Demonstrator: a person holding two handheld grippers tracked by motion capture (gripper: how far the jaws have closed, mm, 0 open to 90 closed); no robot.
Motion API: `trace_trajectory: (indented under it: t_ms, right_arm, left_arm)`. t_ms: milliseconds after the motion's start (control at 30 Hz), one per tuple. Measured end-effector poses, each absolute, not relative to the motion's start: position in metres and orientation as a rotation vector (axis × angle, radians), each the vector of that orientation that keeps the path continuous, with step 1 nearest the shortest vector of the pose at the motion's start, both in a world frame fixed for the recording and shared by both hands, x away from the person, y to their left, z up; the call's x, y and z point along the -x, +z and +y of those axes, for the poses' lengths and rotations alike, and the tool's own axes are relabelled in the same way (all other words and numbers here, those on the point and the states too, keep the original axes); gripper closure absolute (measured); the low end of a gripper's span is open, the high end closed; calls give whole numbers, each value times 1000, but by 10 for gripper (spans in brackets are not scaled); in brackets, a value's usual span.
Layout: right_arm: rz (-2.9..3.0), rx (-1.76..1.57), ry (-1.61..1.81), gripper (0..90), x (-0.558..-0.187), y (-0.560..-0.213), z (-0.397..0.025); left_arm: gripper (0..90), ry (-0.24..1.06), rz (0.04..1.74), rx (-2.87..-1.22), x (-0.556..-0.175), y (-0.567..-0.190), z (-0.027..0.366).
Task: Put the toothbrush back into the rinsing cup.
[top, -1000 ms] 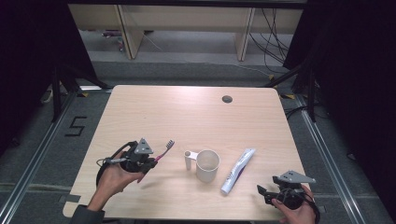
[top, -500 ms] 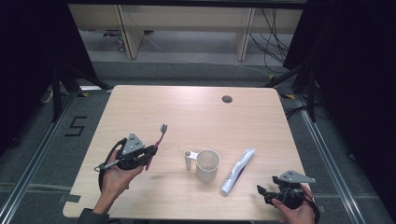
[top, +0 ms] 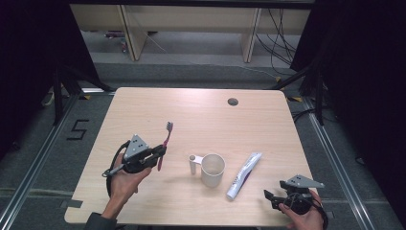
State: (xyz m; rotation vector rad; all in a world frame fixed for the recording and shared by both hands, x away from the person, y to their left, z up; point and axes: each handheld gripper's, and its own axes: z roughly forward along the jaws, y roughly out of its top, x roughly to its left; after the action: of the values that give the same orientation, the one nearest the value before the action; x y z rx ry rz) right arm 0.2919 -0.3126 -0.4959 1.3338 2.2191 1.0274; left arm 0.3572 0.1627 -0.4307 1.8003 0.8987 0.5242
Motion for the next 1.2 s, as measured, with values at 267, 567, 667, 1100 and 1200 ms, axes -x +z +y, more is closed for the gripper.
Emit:
trace_trajectory:
  t_ms: [267,567,667,1100,1200]
  right_arm:
    - [2211,-1364,1007,270,-290,-494,-313]
    - [2215,-1354,1014,270,-291,-495,-314]
    - [2214,-1366,1020,270,-291,-495,-313]
    - [2224,-1384,1026,270,-290,-495,-312]
    - [2221,-1387,1033,271,-291,-496,-312]
  left_arm:
    - [827,510,844,-1734,-354,-420,149]
    - [828,501,796,-1700,-356,-411,131]
    - [827,503,786,-1689,-355,-406,125]
    - [827,501,753,-1668,-362,-400,101]
    - [827,497,756,-1659,-364,-400,97]
